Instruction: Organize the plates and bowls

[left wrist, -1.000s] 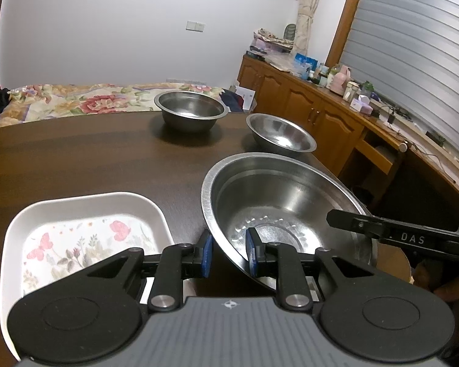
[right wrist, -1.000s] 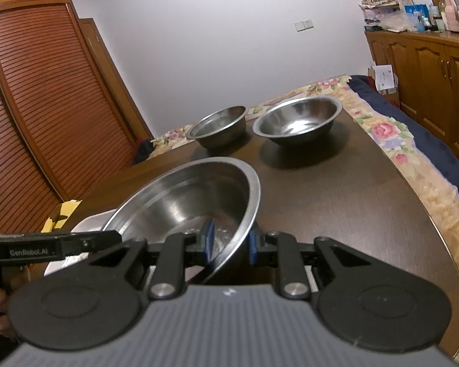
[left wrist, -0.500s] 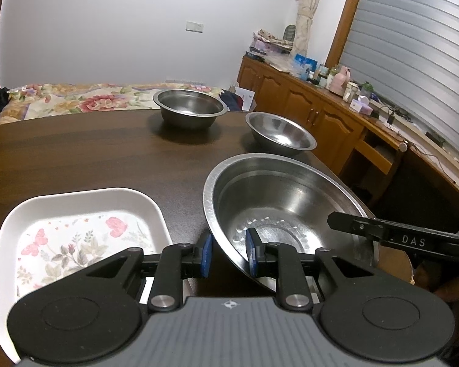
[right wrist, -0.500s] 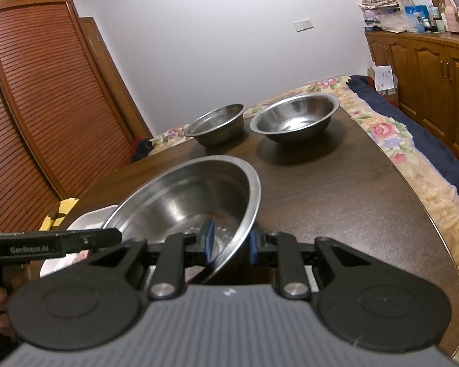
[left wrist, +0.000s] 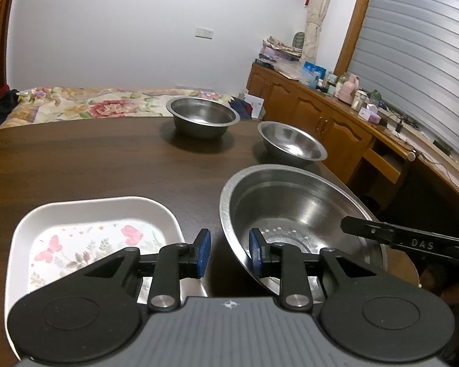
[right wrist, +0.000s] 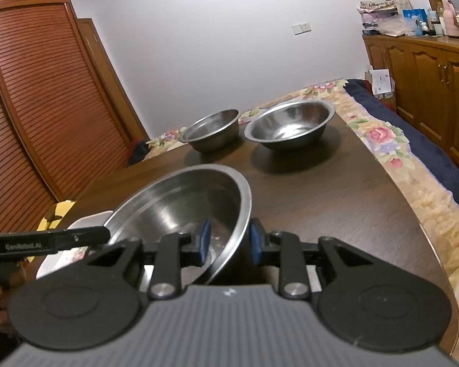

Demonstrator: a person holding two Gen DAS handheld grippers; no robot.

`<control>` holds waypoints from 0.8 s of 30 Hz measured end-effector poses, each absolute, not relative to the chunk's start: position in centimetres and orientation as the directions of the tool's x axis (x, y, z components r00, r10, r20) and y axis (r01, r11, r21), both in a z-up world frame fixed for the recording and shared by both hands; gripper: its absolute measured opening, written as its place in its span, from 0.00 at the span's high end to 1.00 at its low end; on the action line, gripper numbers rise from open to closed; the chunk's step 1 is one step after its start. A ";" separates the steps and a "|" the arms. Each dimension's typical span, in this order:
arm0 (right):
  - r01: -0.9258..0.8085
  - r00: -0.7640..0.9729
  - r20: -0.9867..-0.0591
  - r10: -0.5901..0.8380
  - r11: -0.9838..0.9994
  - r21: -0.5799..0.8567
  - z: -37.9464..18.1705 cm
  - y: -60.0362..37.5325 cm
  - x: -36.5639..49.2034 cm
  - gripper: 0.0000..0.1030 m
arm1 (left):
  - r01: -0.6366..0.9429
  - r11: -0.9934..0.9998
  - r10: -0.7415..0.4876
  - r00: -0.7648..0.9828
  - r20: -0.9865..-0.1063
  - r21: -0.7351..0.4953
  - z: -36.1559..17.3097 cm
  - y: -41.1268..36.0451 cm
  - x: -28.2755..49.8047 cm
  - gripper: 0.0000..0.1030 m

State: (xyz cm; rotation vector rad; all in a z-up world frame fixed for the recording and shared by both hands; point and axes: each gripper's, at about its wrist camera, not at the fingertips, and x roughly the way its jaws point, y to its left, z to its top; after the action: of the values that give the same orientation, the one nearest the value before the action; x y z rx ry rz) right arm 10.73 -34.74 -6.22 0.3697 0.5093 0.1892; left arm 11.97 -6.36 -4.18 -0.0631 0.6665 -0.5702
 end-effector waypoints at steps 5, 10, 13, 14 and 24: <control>-0.088 0.868 -0.428 0.252 0.926 0.368 -5.3 -35.1 10.8 0.70 | 0.479 0.848 -0.517 0.654 -0.552 -0.228 -3.4 -5.9 12.2 0.70; -0.088 0.883 -0.411 0.225 0.941 0.325 -3.6 -35.9 10.9 0.70 | 0.472 0.856 -0.506 0.678 -0.533 -0.211 -2.2 -5.5 12.6 0.70; -0.087 0.895 -0.396 0.205 0.952 0.295 -2.3 -36.5 11.0 0.69 | 0.464 0.862 -0.497 0.697 -0.518 -0.203 -1.4 -5.3 13.2 0.70; -0.087 0.899 -0.391 0.200 0.954 0.288 -2.0 -36.7 11.1 0.68 | 0.460 0.865 -0.493 0.704 -0.511 -0.201 -1.2 -5.2 13.3 0.69; -0.081 0.923 -0.345 0.173 0.961 0.265 -0.4 -38.0 10.5 0.61 | 0.438 0.878 -0.475 0.745 -0.468 -0.193 0.7 -4.5 14.2 0.61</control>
State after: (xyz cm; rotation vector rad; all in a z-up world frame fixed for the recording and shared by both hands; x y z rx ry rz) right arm 10.49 -38.02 -0.38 0.2503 0.3744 0.1320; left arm 14.17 -4.54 0.65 -0.0721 0.5315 -0.5001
